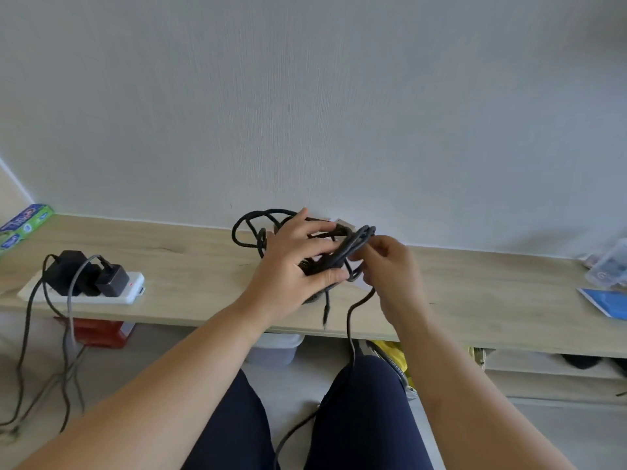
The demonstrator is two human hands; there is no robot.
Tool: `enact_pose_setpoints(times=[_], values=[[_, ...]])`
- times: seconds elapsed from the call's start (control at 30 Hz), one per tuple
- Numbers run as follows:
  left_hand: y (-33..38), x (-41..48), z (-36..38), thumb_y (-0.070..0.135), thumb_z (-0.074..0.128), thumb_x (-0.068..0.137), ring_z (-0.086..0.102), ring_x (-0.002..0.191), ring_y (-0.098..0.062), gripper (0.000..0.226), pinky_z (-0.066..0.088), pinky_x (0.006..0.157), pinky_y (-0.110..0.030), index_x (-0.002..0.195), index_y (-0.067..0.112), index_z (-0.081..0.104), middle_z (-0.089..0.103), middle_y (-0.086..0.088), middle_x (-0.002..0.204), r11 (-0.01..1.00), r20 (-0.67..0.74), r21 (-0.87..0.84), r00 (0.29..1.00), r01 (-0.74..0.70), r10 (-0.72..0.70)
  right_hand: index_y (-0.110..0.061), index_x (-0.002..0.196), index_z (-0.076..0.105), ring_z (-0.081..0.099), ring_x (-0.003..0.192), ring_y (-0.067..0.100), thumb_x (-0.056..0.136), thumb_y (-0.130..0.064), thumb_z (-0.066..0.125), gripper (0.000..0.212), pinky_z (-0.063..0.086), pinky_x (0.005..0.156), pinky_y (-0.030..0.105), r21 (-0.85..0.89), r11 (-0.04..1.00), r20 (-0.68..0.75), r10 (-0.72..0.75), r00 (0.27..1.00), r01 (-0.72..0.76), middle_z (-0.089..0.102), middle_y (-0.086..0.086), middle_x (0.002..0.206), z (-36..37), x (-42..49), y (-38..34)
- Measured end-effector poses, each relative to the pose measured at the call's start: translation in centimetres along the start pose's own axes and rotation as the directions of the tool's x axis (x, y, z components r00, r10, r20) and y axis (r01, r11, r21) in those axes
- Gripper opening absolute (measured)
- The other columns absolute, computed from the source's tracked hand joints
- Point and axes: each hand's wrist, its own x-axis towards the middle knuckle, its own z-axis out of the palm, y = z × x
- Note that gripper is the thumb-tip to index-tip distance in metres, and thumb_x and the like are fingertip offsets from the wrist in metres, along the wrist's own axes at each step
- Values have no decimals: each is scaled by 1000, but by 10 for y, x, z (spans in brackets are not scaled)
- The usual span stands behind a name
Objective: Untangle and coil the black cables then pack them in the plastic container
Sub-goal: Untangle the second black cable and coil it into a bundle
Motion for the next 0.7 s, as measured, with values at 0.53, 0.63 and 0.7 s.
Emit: enact_pose_setpoints(times=[0.53,0.63,0.7], values=[[16,9,-1,47,76,69,55,96,-5,55,42,84,-21,114,22,56,56,12,108,960,57,127,965,248,-257,-11,79,65,54,44,0,93,-14,52,19,44,49,14,180,976,53,114,992,-122,59,-9,48,-14,-5,-22],[19,13,-2,39,71,80,58,69,-7,13,42,67,-25,88,31,64,64,9,74,939,242,74,907,337,-344,-13,78,64,58,56,7,93,-16,51,20,48,68,24,147,985,66,84,994,-93,60,-6,56,-11,-3,-23],[18,10,-2,34,63,87,55,60,-11,17,36,60,-25,77,22,69,62,3,63,948,183,99,931,302,-316,-11,75,61,57,63,11,92,-15,50,21,48,71,26,132,988,47,78,996,-83,60,-1,64,-11,-2,-22]])
